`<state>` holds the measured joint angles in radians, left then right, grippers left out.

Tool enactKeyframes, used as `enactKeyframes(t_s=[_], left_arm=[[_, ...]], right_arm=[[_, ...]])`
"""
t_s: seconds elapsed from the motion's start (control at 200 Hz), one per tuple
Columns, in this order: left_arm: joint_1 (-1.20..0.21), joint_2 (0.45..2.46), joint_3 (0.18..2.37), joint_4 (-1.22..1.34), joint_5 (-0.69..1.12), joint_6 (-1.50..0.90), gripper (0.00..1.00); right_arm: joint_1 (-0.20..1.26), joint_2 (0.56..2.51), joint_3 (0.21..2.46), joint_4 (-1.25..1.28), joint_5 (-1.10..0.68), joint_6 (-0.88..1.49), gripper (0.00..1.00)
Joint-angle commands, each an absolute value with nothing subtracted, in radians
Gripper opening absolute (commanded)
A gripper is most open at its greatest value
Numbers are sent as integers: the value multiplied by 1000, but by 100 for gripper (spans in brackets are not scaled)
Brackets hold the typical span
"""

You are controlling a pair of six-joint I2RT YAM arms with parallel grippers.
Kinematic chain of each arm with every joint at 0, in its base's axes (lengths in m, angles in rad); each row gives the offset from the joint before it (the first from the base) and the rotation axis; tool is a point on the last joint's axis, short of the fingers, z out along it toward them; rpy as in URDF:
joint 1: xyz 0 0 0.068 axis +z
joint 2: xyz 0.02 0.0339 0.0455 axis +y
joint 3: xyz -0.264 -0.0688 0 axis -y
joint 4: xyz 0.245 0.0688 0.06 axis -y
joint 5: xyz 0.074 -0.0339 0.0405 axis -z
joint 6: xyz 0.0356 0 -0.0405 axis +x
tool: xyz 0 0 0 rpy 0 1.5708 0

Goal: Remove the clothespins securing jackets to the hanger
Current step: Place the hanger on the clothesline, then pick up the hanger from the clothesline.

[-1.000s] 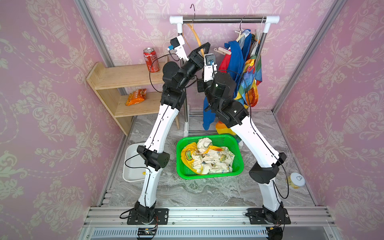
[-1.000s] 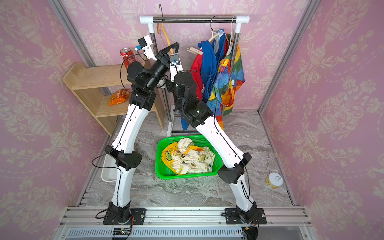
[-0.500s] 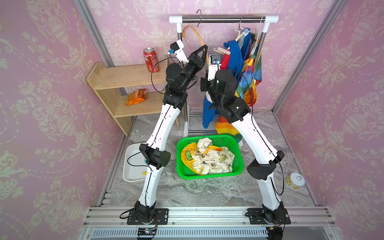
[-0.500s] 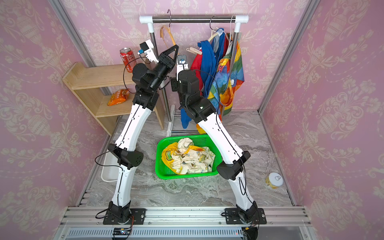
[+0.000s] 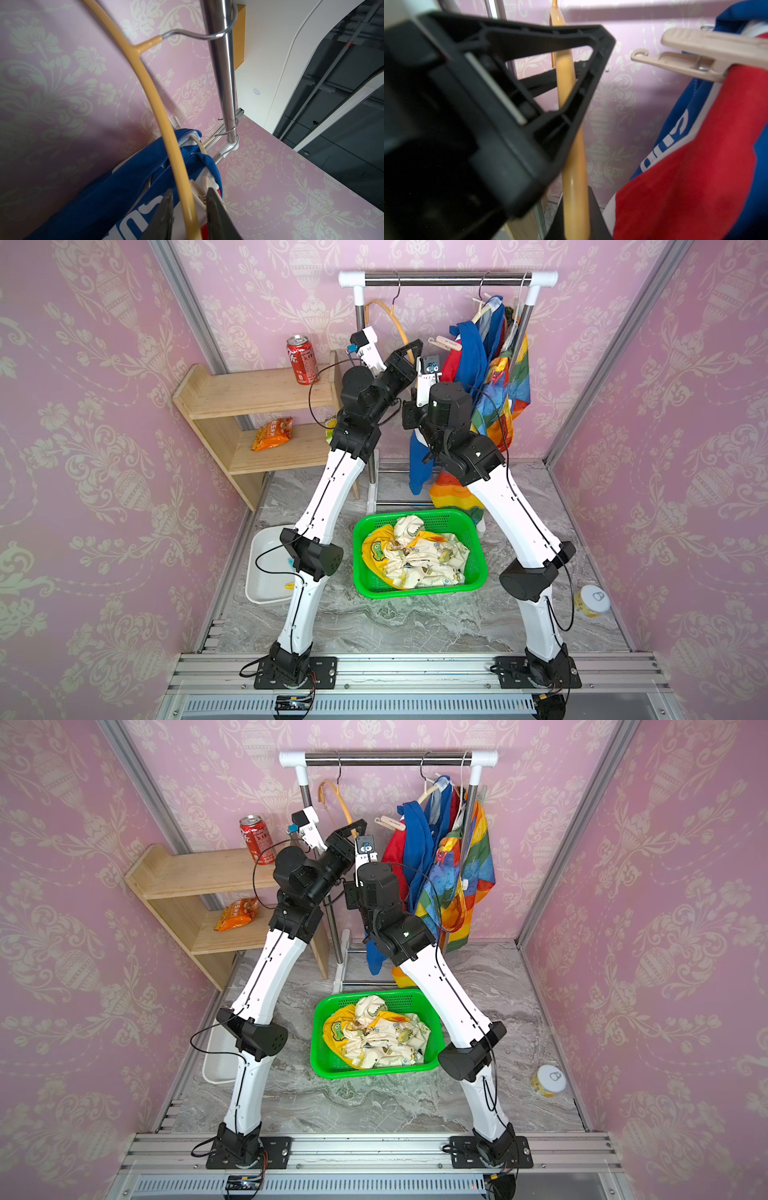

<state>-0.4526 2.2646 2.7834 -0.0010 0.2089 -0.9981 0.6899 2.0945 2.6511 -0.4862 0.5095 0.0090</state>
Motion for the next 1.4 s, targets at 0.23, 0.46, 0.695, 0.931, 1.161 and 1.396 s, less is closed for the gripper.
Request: enactKeyframes(t_s=[0.23,0.46,0.695,0.931,1.161,1.396], left_arm=[[-514,2154,2720,-81,146,-892,85],[-545,2063,2687,-208,85,-702,99],[-609,1807,2373,-228,-164,-391,99],[-648,1508,1989,-175,-280,-234,99],[-702,1227,1661,-191,-232,-312,99],[-760,1116,1427,-209,-141,-592,99]], right_arm=[[683,2040,2579,-630,426,14,7],[684,1976,2503,-626,446,47,61],[684,1788,2295,-560,486,111,100],[685,1560,2086,-585,436,229,100],[706,1383,1924,-642,396,319,100],[799,1271,1721,-674,404,557,100]])
